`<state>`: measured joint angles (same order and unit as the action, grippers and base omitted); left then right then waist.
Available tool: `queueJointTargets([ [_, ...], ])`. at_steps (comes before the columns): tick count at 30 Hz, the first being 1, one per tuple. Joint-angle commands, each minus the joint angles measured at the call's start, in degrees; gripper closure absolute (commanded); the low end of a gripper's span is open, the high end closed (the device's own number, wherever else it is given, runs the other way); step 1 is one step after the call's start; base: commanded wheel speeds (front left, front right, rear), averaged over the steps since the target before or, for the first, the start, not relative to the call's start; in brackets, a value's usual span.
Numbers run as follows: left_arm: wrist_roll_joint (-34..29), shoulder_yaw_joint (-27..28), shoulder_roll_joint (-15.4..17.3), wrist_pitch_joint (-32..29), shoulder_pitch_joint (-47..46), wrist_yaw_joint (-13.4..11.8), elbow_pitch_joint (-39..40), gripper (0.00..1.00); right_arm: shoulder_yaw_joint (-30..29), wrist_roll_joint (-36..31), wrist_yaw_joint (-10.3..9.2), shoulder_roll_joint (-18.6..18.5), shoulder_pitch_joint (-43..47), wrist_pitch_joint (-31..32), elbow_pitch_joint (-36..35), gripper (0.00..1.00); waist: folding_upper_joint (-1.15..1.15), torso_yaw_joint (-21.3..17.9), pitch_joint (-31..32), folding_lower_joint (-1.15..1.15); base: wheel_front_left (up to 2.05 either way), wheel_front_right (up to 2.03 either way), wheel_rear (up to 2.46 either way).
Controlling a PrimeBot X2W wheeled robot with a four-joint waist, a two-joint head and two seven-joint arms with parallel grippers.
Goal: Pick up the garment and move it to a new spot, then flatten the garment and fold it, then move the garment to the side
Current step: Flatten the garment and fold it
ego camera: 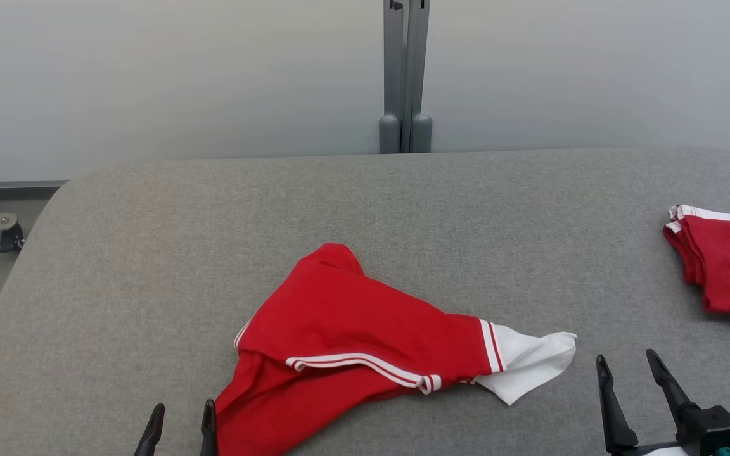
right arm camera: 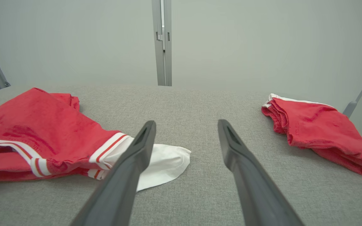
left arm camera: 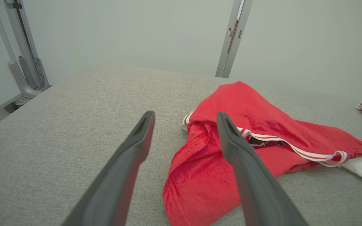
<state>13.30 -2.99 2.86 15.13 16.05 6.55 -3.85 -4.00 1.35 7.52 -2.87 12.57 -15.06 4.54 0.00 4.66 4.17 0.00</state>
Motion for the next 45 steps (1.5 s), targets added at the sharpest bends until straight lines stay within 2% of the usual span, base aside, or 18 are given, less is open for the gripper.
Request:
queueJointTargets([
  [1,-0.52,0.2,0.1,-0.01,0.56,0.15,-0.11,0.0,0.32,0.19,-0.07,-0.06,-0.53,-0.13,-0.22,0.0,0.0,0.07,-0.1,0.0,0.0,0.0,0.0],
  [8,-2.22,-1.04,0.1,-0.01,-1.08,0.48,-2.16,0.0,1.15,0.54,-0.07,-0.06,-1.18,-0.13,-0.68,0.0,0.0,-0.05,-0.91,0.0,0.0,0.0,0.0],
  [14,-4.87,-2.47,0.15,0.0,-4.53,0.76,-10.26,0.0,1.93,0.48,-0.07,-0.06,-1.96,-0.13,-0.59,0.0,0.0,-0.78,-1.9,0.0,0.0,0.0,0.0],
  [22,-5.51,-0.06,0.37,-0.01,-8.38,0.87,-18.0,0.0,2.66,0.87,-0.07,-0.05,-2.36,-0.14,-0.16,0.0,0.0,-2.46,-2.71,0.0,0.0,0.0,0.0],
  [23,-5.47,0.09,0.38,0.0,-8.6,0.87,-18.32,0.08,2.55,0.96,-0.07,-0.06,-2.32,-0.14,-0.11,0.0,0.0,-2.63,-2.81,0.0,0.0,0.0,0.0],
  [24,-5.43,0.18,0.38,0.0,-8.79,0.9,-18.53,0.22,2.42,1.0,-0.07,-0.06,-2.3,-0.14,-0.05,0.0,0.0,-2.74,-2.88,0.0,0.0,0.0,0.0],
  [25,-5.34,0.28,0.37,0.0,-9.02,0.92,-18.75,0.25,2.27,1.02,-0.07,-0.06,-2.29,-0.14,0.0,0.0,0.0,-2.87,-2.96,0.0,0.0,0.0,0.0],
  [26,-5.18,0.4,0.37,-0.01,-9.12,0.94,-19.03,0.35,2.18,1.04,-0.07,-0.06,-2.29,-0.14,-0.01,0.0,0.0,-2.95,-3.01,0.0,0.0,0.0,0.0],
  [27,-4.98,0.5,0.36,-0.01,-9.28,0.97,-19.42,0.48,2.1,1.04,-0.07,-0.06,-2.28,-0.14,-0.02,0.0,0.0,-3.05,-3.07,0.0,0.0,0.0,0.0],
  [28,-4.92,0.58,0.41,-0.01,-9.49,0.98,-19.67,0.53,2.1,1.01,-0.07,-0.06,-2.26,-0.14,-0.04,0.0,0.0,-3.12,-3.15,0.0,0.0,0.0,0.0],
  [37,-4.69,1.27,0.79,0.0,-11.31,1.02,-22.88,0.58,1.79,0.82,-0.07,-0.06,-2.69,-0.14,0.24,0.0,0.0,-3.4,-3.68,0.0,0.0,0.0,0.0],
  [39,-4.49,1.17,0.9,-0.01,-11.54,1.03,-23.56,0.73,1.75,0.83,-0.07,-0.06,-2.75,-0.14,0.33,0.0,0.0,-3.47,-3.7,0.0,0.0,0.0,0.0],
  [41,-4.36,1.1,1.07,0.0,-11.87,1.04,-24.03,0.79,1.77,0.8,-0.07,-0.06,-2.89,-0.14,0.4,0.0,0.0,-3.55,-3.74,0.0,0.0,0.0,0.0],
  [42,-4.29,1.05,1.13,0.0,-12.06,1.04,-24.23,0.96,1.77,0.78,-0.07,-0.05,-2.97,-0.14,0.42,0.0,0.0,-3.6,-3.77,0.0,0.0,0.0,0.0],
  [43,-4.17,0.97,1.17,-0.01,-12.31,1.04,-24.46,1.0,1.77,0.72,-0.07,-0.05,-3.03,-0.14,0.46,0.0,0.0,-3.64,-3.79,0.0,0.0,0.0,0.0],
  [45,-3.64,0.57,1.27,0.0,-12.68,1.04,-24.65,1.0,1.82,0.71,-0.07,-0.06,-3.14,-0.14,0.46,0.0,0.0,-3.76,-3.82,0.0,0.0,0.0,0.0],
])
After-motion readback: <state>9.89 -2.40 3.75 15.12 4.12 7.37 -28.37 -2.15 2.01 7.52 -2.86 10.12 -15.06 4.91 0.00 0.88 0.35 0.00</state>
